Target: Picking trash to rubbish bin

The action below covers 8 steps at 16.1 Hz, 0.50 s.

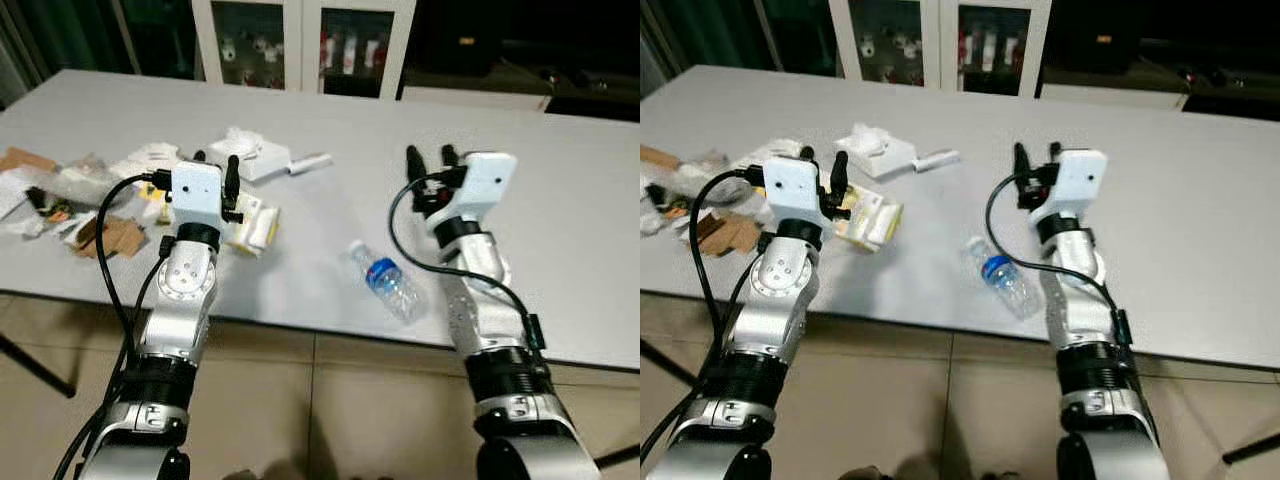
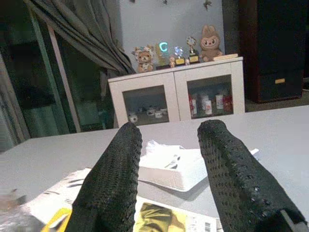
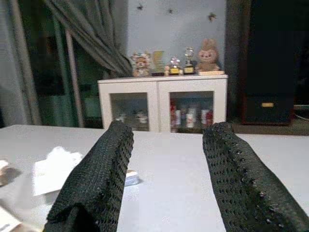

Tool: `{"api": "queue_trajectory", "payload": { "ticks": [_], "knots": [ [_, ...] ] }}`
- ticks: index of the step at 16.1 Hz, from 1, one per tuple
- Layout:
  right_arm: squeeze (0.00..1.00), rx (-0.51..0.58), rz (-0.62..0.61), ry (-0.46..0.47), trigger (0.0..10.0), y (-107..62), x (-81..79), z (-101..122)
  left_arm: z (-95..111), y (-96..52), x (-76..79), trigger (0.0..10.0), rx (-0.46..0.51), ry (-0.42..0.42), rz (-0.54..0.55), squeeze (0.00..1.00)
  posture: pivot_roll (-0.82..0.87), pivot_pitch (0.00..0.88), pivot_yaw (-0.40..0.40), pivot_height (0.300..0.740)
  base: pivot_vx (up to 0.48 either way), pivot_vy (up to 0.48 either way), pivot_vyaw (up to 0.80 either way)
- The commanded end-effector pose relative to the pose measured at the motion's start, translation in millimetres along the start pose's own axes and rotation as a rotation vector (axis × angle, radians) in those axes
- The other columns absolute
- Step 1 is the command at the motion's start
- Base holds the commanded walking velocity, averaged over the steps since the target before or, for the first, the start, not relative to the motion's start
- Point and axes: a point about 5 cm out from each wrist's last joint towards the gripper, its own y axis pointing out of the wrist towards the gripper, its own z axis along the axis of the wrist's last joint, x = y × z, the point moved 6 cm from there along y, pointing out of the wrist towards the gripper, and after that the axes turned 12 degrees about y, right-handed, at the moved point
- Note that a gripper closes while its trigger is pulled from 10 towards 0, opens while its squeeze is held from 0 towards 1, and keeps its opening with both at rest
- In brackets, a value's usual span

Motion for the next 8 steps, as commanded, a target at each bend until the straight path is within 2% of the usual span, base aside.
{"api": "queue_trajectory", "payload": {
  "ticks": [1,4,5,6,8],
  "knots": [
    [0.0,0.004,0.013,0.006,10.0,1.8,-3.3,3.1,3.3,1.9,-6.4,10.0,0.011,0.004,0.012,0.0,0.05,0.035,-0.018,0.74,0.0,0.0,0.0],
    [0.0,-0.003,0.025,0.009,10.0,1.9,-4.9,2.8,3.2,2.0,-6.4,10.0,0.01,0.005,0.011,0.0,0.05,0.037,-0.017,0.74,0.0,0.0,0.0],
    [0.45,-0.005,0.028,0.01,10.0,1.8,-5.2,2.6,3.1,2.0,-6.2,10.0,0.01,0.005,0.01,0.0,0.05,0.037,-0.017,0.74,0.0,0.0,0.0],
    [1.0,-0.007,0.027,0.016,10.0,1.4,-4.9,2.1,2.9,1.9,-5.8,10.0,0.009,0.006,0.009,0.0,0.05,0.037,-0.017,0.74,0.0,0.0,0.0],
    [1.0,-0.017,0.035,0.016,10.0,1.0,-5.4,0.8,2.5,1.8,-5.3,10.0,0.008,0.005,0.007,0.0,0.05,0.037,-0.017,0.74,0.0,0.0,0.0]
  ]
}}
